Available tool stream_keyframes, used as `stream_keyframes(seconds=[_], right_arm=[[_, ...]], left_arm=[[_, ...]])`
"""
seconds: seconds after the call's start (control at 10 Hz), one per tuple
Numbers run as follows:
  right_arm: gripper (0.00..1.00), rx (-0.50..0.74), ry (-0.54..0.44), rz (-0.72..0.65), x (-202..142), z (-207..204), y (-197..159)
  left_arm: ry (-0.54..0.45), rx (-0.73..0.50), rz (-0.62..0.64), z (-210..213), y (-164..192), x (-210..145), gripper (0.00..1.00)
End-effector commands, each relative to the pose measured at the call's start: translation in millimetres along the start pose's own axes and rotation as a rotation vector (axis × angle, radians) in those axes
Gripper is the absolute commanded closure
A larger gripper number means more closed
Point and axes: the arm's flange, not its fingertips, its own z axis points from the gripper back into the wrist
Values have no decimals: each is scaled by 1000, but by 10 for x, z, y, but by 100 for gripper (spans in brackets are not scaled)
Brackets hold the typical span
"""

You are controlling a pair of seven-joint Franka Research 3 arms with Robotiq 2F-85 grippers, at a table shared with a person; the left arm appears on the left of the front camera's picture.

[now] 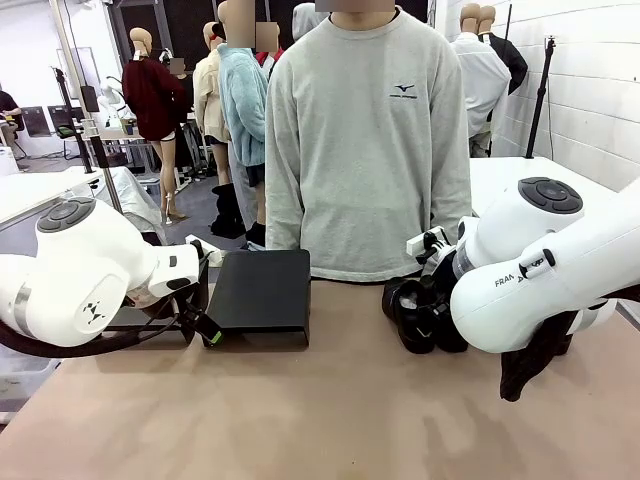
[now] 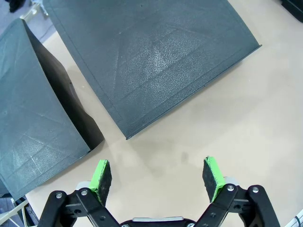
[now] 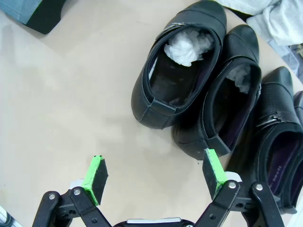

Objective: Organize the shoes by placing them on the stand.
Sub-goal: Pick up one Shoe and place it in the middle of the table.

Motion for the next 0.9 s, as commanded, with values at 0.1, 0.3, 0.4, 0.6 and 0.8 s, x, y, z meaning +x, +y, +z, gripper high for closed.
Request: stream_keyframes(seconds=[0.1,0.3,0.4,0.6,0.8], right_arm=[[0,0,0,0,0,0,-1],[0,21,-30,-4,25,254,-34],[0,27,-51,-9,16,475,-114],[0,85,-122,-61,-5,751,-346],[0,201,-128,-104,-119,1078,-575]], left_arm=[[0,-1,6,0,21,-6,0],[-7,12,3,265,-54,46,0],[-31,-8,40,578,-38,57,0],[-114,-11,81,991,123,54,0],[-93,-160,126,1409,320,-20,0]])
